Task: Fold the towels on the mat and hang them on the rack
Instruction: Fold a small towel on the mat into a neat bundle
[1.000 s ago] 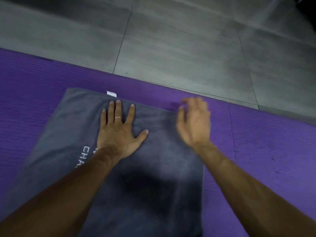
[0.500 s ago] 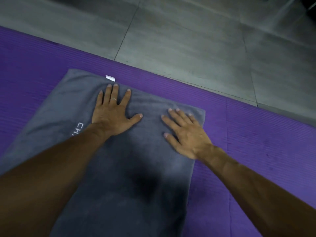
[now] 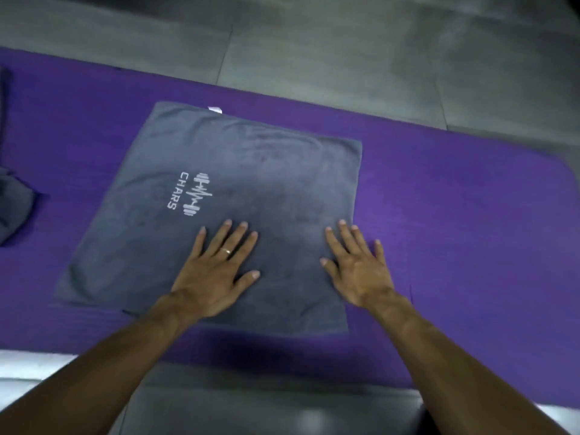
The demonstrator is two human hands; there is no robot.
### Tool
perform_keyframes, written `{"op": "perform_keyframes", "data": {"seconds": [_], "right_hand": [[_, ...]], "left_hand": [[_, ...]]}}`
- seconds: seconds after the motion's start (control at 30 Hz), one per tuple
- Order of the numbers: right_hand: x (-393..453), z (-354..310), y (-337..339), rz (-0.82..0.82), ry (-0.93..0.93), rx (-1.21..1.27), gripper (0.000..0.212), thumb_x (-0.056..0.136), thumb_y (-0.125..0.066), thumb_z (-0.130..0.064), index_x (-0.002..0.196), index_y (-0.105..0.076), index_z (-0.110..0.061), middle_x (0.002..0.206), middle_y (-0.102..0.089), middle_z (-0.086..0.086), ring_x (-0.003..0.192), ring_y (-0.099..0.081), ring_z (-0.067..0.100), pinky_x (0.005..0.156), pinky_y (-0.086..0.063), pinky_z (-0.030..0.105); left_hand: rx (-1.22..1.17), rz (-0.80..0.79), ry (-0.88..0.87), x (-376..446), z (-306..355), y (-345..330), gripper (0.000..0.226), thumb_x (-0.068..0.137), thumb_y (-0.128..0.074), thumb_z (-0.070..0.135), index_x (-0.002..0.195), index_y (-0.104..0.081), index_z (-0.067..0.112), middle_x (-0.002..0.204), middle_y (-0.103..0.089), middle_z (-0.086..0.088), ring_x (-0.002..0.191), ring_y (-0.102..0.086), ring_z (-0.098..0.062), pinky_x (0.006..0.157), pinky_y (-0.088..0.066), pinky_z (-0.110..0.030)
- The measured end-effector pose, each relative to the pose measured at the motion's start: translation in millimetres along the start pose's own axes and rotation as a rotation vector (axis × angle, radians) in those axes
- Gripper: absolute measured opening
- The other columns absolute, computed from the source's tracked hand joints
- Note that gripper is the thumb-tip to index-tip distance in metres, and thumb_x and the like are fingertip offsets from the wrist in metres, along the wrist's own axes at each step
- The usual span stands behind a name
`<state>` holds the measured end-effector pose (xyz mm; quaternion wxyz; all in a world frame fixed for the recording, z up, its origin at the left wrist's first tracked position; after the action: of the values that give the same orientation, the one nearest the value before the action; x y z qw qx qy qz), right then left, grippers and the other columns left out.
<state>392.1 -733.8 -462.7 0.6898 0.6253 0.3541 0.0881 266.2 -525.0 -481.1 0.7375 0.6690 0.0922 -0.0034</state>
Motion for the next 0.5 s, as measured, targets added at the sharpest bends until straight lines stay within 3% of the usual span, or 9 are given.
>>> {"op": "perform_keyframes", "data": {"seconds": [0.1, 0.17, 0.23, 0.33, 0.43, 0.5], "right_hand": [[-38.2, 24.9, 4.5, 0.080, -0.206, 0.056, 0.051, 0.099, -0.041, -0.036, 0.148, -0.033, -0.022, 0.155, -0.030, 0.007, 0.141, -0.028, 0.027, 0.112, -0.023, 0.049], [-67.2, 19.7, 5.5, 0.219, -0.277, 0.303, 0.046, 0.088, -0.052, -0.019, 0.134, -0.052, -0.012, 0.134, -0.053, 0.013, 0.124, -0.046, 0.036, 0.102, -0.037, 0.047], [-94.7, 6.9, -5.9, 0.237, -0.297, 0.520, 0.059, 0.072, -0.057, -0.023, 0.130, -0.056, -0.009, 0.131, -0.054, 0.011, 0.123, -0.046, 0.034, 0.104, -0.038, 0.045], [-111.2, -8.5, -29.9, 0.144, -0.237, 0.415, 0.068, 0.068, -0.071, -0.042, 0.130, -0.055, -0.020, 0.142, -0.041, 0.000, 0.131, -0.036, 0.023, 0.105, -0.033, 0.041], [-109.4, -10.6, -21.8, 0.358, -0.266, 0.422, 0.036, 0.078, -0.057, -0.045, 0.095, -0.065, -0.014, 0.109, -0.059, 0.005, 0.104, -0.055, 0.032, 0.084, -0.045, 0.044], [-114.4, -11.6, -10.3, 0.518, -0.246, 0.412, 0.032, 0.080, -0.047, -0.044, 0.076, -0.060, -0.015, 0.085, -0.058, 0.004, 0.083, -0.058, 0.032, 0.071, -0.047, 0.043]], "left_hand": [[0.029, -0.028, 0.017, -8.5, -2.0, 0.3, 0.075, 0.089, -0.019, 0.064, 0.150, -0.031, 0.021, 0.158, -0.027, -0.003, 0.147, -0.019, -0.029, 0.113, -0.010, -0.062], [-0.028, -0.009, 0.006, -13.2, 11.6, 5.3, 0.072, 0.091, -0.020, 0.059, 0.149, -0.035, 0.018, 0.156, -0.031, -0.005, 0.146, -0.020, -0.030, 0.113, -0.011, -0.062], [-0.060, 0.007, -0.018, -20.3, 23.0, 3.3, 0.072, 0.092, -0.015, 0.058, 0.150, -0.032, 0.019, 0.158, -0.027, -0.004, 0.147, -0.016, -0.029, 0.115, -0.008, -0.059], [-0.060, 0.012, -0.014, -25.5, 26.1, -3.7, 0.075, 0.090, -0.008, 0.061, 0.152, -0.025, 0.022, 0.161, -0.019, -0.001, 0.149, -0.008, -0.026, 0.116, -0.003, -0.057], [-0.031, -0.005, -0.004, -25.2, 24.7, -7.8, 0.074, 0.090, -0.005, 0.061, 0.153, -0.018, 0.025, 0.162, -0.013, 0.001, 0.149, -0.003, -0.024, 0.117, 0.000, -0.055], [-0.030, 0.011, -0.003, -25.4, 25.2, -7.1, 0.074, 0.090, -0.003, 0.061, 0.154, -0.015, 0.026, 0.162, -0.009, 0.002, 0.149, 0.000, -0.024, 0.117, 0.002, -0.054]]}}
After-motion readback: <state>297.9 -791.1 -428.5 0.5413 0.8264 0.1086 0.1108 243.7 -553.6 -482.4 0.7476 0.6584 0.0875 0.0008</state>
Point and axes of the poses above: each hand's wrist, its own x-axis towards the middle knuckle, its own y-axis out of the back of the hand, z = x × y, the point moved 6 cm from there along x, towards the middle knuckle
